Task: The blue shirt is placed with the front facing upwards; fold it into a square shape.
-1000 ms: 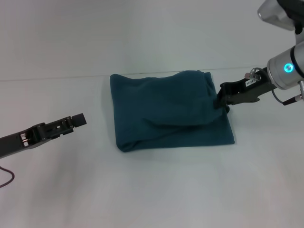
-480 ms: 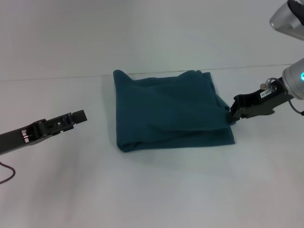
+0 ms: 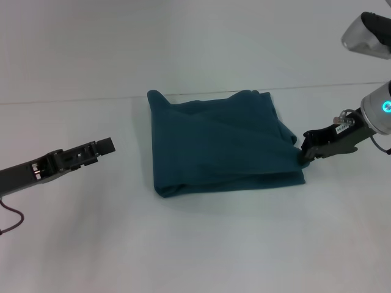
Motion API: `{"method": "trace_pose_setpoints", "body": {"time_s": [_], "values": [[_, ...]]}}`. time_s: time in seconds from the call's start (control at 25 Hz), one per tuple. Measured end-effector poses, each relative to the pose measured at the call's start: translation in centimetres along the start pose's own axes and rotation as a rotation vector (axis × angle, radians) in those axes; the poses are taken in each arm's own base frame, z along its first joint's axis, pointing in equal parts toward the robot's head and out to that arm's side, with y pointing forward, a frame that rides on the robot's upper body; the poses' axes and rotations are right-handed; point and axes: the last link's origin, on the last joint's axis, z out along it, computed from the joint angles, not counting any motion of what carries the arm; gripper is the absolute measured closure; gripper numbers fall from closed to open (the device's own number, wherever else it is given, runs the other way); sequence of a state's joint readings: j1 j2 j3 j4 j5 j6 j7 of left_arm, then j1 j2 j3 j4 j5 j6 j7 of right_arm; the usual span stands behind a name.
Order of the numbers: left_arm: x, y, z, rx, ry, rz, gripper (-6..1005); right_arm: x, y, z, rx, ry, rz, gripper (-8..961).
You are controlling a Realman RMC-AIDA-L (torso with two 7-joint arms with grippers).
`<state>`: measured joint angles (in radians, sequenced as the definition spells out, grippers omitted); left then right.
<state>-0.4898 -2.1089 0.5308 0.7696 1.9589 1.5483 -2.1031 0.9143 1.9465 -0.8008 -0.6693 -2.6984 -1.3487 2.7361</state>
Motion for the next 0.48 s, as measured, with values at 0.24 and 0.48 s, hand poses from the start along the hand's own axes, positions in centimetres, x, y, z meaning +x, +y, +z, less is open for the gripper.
{"method": "trace_pose_setpoints", "body": {"time_s": [0.24, 0.48], "values": [[-0.13, -0.25, 0.06, 0.005, 0.001, -0.013, 67, 0.19, -0.02, 0.31, 0.011, 0.011, -0.006, 933], [-0.12, -0.24, 0.10, 0.004, 0.003, -0.014, 66, 0.05, -0.15, 0.35, 0.022, 0.001, -0.007, 925]]}}
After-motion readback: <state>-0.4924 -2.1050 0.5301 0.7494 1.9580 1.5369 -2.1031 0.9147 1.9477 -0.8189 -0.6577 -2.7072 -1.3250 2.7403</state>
